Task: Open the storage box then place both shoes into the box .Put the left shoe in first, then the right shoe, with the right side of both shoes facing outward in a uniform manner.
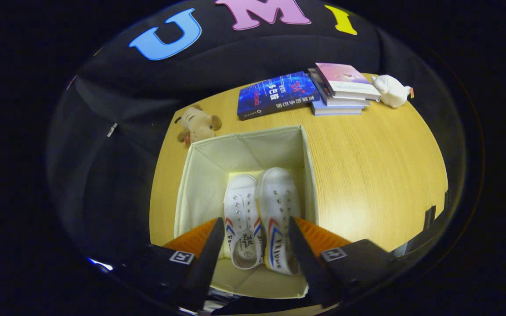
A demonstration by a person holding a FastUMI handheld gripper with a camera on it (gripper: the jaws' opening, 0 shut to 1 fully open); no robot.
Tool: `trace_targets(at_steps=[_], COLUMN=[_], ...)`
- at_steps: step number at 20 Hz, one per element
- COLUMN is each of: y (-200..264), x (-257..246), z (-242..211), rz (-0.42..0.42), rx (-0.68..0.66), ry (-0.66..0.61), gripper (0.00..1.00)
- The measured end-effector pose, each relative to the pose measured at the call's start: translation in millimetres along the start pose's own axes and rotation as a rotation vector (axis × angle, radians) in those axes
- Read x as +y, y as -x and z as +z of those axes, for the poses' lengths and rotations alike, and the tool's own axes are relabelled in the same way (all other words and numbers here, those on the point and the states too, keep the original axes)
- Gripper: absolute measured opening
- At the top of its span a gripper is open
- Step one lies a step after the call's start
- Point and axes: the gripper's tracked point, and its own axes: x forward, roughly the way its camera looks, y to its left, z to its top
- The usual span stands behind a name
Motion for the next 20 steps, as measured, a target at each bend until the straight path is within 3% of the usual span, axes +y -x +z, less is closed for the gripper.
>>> trace_targets(at_steps=[1,6,13,20], y=[7.5,50.7,131.7,221.1], x=[-2.0,-31.1,-82.4,-130.3], z=[6.5,42.0,121.3,193.3], rz=[0.003,0.012,0.081,0.156], rx=[-0.025,-0.162,-0.397,-0.718], ry=[0.025,0.085,0.286,0.476], gripper=[0.99,0.99,0.99,0.99])
